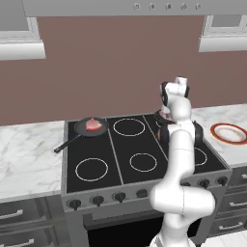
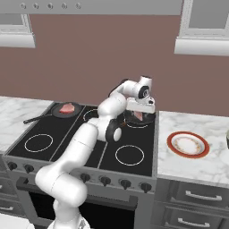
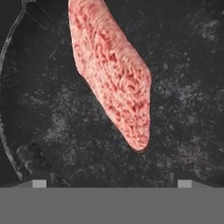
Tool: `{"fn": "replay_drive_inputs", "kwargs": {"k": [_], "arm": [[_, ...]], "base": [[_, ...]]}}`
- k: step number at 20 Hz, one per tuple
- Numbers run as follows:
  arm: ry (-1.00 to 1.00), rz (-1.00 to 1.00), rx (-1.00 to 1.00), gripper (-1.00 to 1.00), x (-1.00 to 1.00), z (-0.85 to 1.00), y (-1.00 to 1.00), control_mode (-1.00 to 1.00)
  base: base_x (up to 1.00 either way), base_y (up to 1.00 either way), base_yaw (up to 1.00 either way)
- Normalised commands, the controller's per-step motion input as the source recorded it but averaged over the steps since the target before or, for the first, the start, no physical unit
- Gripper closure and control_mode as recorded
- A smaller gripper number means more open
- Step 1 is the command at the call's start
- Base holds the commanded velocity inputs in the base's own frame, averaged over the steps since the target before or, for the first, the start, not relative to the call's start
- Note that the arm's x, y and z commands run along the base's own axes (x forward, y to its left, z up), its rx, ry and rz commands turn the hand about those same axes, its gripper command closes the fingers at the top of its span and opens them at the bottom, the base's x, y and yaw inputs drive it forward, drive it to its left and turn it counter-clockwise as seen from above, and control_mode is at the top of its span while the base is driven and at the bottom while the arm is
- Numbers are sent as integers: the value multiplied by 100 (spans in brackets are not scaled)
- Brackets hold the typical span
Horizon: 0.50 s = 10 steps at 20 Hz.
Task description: Place one of the steaks on the plate and the other in the bowl. Then place the bowl in the fridge.
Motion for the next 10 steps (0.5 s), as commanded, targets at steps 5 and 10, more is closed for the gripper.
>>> {"fn": "replay_drive_inputs", "kwargs": {"k": [5,10], "arm": [[0,0,0,-100,1,-26,0,-100],[-1,0,0,-100,0,-15,0,-100]], "base": [[0,0,0],[0,0,0]]}}
